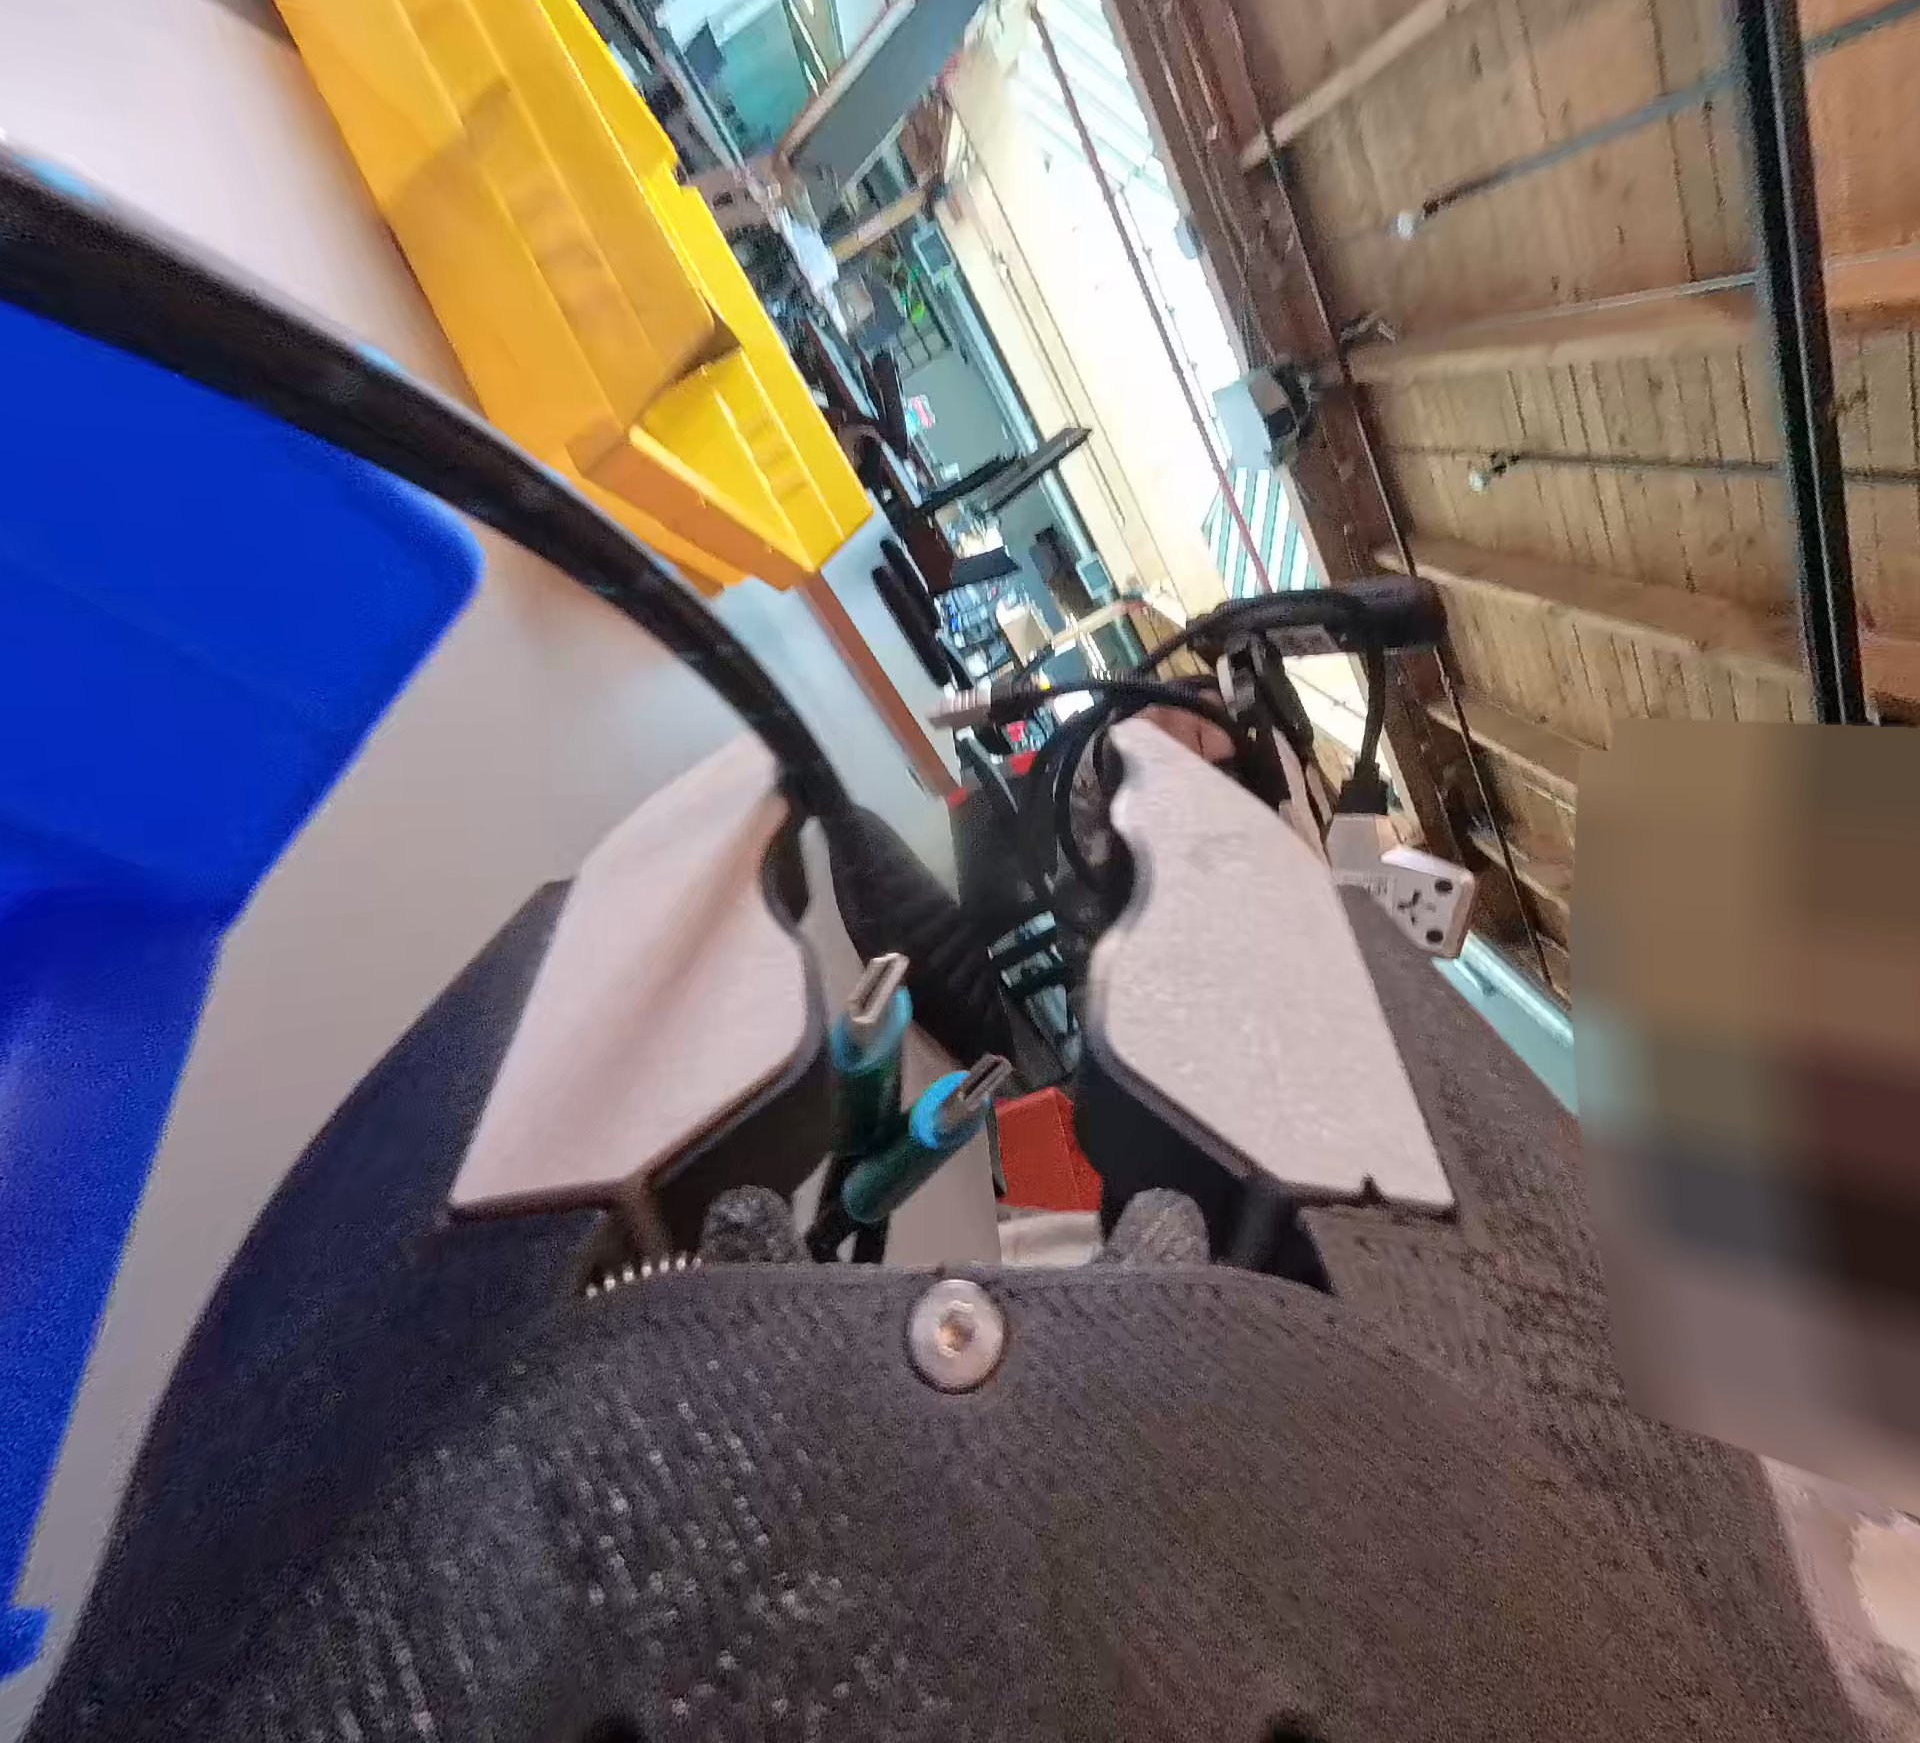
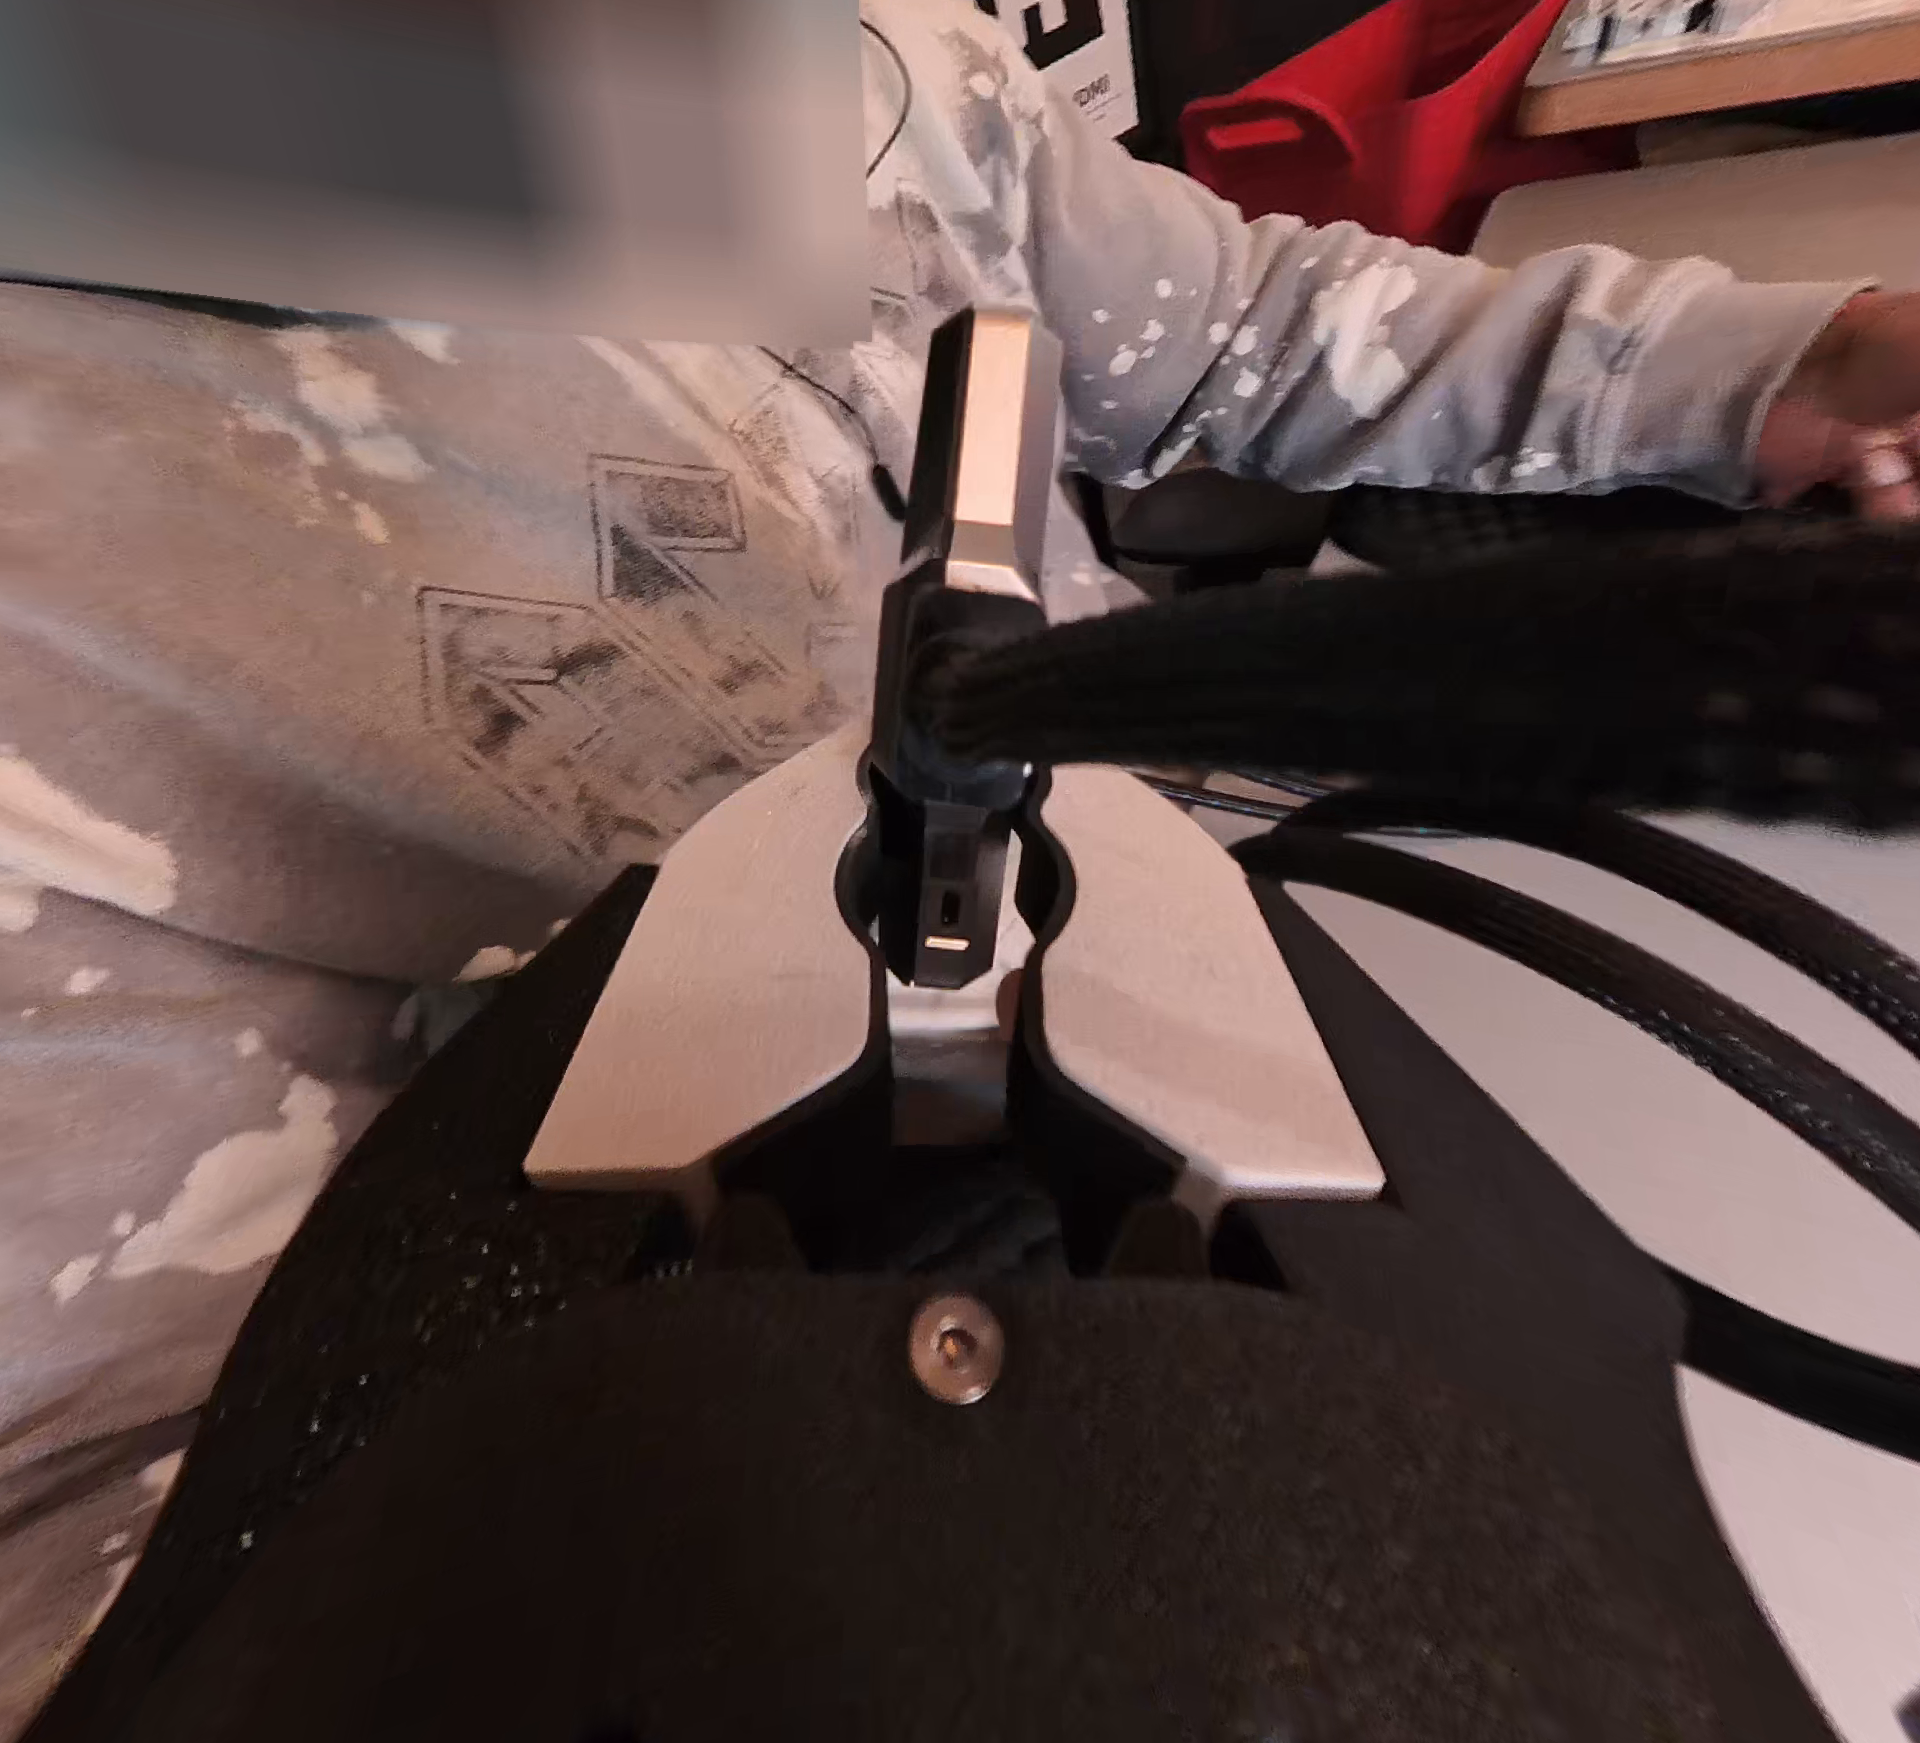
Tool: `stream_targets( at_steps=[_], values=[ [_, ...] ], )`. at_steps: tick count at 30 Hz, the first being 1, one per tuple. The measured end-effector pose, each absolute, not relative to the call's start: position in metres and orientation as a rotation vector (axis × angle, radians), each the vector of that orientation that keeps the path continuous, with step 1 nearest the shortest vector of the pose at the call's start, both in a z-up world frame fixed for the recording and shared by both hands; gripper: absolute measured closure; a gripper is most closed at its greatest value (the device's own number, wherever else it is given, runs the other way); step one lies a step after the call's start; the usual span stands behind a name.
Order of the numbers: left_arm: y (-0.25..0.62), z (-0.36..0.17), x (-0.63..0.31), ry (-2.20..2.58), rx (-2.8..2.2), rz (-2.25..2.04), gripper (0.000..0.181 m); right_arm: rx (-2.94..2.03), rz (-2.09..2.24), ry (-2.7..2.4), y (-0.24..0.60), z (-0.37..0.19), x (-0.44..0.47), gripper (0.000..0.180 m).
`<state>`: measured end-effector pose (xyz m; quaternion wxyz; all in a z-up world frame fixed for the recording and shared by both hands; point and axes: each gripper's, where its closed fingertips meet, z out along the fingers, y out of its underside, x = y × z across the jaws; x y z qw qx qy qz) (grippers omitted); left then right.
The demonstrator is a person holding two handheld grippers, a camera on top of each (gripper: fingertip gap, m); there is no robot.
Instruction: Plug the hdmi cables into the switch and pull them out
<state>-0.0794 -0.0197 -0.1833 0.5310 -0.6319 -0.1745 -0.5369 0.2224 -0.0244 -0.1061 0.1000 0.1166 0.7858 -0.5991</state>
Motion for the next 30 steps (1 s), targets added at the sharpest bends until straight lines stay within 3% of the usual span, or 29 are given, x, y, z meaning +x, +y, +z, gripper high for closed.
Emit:
stream_targets(
  at_steps=[3, 15, 21, 30],
  values=[
    [-0.017, -0.181, -0.089, -0.441, -1.527, -1.207, 0.173, 0.346, -1.759, 2.286, -0.02, -0.105, 0.228, 0.159],
    [-0.043, -0.099, -0.164, -0.487, -1.614, -0.956, 0.167, 0.434, -1.979, 2.327, 0.016, -0.076, 0.252, 0.159],
    [-0.054, -0.062, -0.194, -0.484, -1.594, -0.971, 0.17, 0.814, -1.951, 2.494, 0.048, -0.087, 0.229, 0.158],
    [-0.061, -0.074, -0.245, -0.625, -1.656, -0.772, 0.169, 0.838, -2.048, 2.583, 0.057, -0.058, 0.222, 0.157]
  ],
)
